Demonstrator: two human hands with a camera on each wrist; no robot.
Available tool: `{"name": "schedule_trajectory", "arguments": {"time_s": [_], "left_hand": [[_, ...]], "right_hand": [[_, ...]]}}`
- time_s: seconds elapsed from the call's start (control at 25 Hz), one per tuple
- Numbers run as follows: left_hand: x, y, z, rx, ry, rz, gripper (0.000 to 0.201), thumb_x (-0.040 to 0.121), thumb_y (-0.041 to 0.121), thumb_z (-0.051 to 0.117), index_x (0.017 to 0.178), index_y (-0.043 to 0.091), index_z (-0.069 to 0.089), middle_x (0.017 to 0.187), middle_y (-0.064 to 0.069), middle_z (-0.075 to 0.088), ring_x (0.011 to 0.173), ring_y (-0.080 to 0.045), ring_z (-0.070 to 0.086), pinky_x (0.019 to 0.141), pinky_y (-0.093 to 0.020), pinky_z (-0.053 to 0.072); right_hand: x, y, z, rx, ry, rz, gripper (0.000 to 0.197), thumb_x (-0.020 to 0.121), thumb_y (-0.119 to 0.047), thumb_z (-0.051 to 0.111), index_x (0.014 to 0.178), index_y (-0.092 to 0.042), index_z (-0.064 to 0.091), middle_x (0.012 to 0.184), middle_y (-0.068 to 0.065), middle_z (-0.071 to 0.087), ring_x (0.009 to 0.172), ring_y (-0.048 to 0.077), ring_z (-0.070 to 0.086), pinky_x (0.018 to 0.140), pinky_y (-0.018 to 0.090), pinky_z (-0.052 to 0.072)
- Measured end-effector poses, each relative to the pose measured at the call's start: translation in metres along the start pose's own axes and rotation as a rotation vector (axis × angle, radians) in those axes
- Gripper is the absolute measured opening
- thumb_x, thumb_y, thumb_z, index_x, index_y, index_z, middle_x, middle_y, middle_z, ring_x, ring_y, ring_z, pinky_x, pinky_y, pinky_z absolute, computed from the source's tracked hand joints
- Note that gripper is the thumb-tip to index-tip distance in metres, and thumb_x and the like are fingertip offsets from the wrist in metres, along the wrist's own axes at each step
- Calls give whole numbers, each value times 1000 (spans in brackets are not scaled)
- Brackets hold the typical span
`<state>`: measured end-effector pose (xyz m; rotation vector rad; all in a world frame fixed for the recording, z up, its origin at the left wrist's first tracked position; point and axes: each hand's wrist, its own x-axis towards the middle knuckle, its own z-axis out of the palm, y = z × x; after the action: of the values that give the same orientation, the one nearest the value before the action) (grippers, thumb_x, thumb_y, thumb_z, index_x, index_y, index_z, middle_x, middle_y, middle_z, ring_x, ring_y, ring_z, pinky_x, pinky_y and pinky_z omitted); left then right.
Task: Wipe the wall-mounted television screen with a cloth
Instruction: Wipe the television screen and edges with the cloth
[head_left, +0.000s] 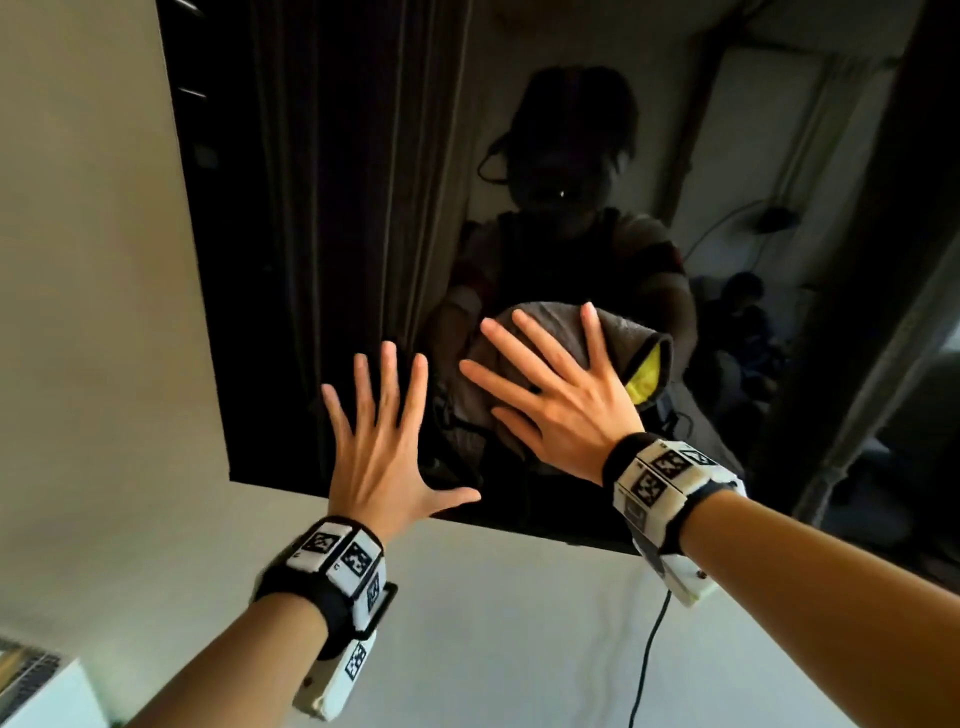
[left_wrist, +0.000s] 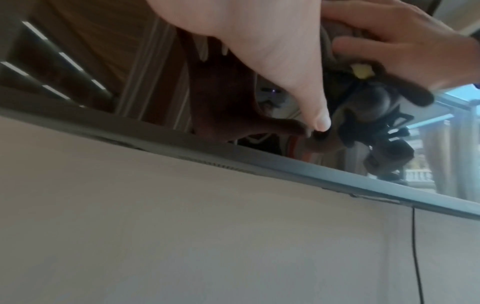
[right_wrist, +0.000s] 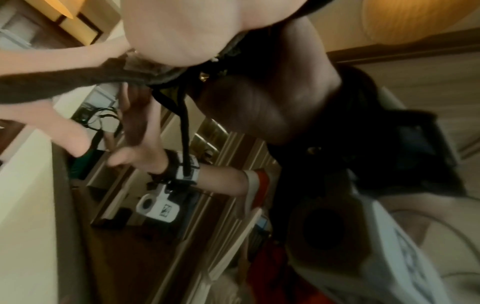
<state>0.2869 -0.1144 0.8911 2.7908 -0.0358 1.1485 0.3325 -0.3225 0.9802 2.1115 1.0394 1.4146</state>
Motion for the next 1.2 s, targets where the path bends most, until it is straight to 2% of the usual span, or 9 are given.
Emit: {"name": "schedule_trajectory", "arguments": {"time_s": [0.08,0.2,0.4,0.6,0.76,0.92,1.0,1.08,1.2], "left_hand": [[9,16,5,34,17,103,157,43,89,68,159,21,-13,166,-12,-20,150,-46,-4,114,-73,3],[13,22,7,55,27,106,152,46,91,65,160,21,-7,166,-10,-20,150,-46,-13,114,-72,1],[11,23,6,104,33,83,150,46,90,66,161,20,-3,167,-10,-16,150,-46,-11,113,-74,7],[11,24,5,129,31,72,152,45,90,67,161,20,-3,168,-11,-13,151,-46,-10,114,-74,7],[10,26,3,157,29,55,149,49,92,64,160,20,-4,168,-11,-12,151,-46,-9,114,-73,10],[9,28,2,185,-1,32,141,51,96,40,161,18,0,168,-14,-8,151,-48,-7,116,-71,8],[10,29,2,192,5,34,141,51,96,40,161,18,-1,168,-13,-9,151,-49,-6,115,-73,8],[9,33,-1,211,14,16,141,50,95,42,161,19,-2,168,-12,-9,150,-51,-2,114,-74,6],[0,54,-7,220,53,36,136,53,92,46,161,23,1,169,-10,1,149,-53,4,112,-76,0]], "right_hand": [[3,21,-9,-13,47,129,53,99,-49,40,149,-38,27,160,3,20,147,27,17,113,68,3],[4,27,-12,15,85,238,52,99,-49,38,149,-39,28,159,4,20,147,27,15,112,69,1],[-42,31,-2,-31,-18,-42,54,98,-49,43,149,-40,28,159,2,20,147,26,18,111,70,8],[-29,39,-9,23,86,220,50,99,-49,41,147,-41,31,159,3,22,147,27,16,111,71,3],[-71,40,-2,37,13,89,51,98,-47,45,147,-42,31,158,1,23,146,26,20,111,70,8],[-60,79,-13,5,108,265,49,99,-49,41,147,-41,31,158,3,24,146,28,19,110,71,6],[-60,71,-12,52,124,282,49,99,-48,41,147,-40,31,158,3,23,147,28,18,110,71,6],[-83,61,-6,84,88,203,51,98,-46,45,147,-40,33,158,2,23,146,27,20,110,71,8],[-124,77,-3,45,40,145,52,96,-45,51,145,-41,35,157,1,26,144,27,26,110,70,10]]}}
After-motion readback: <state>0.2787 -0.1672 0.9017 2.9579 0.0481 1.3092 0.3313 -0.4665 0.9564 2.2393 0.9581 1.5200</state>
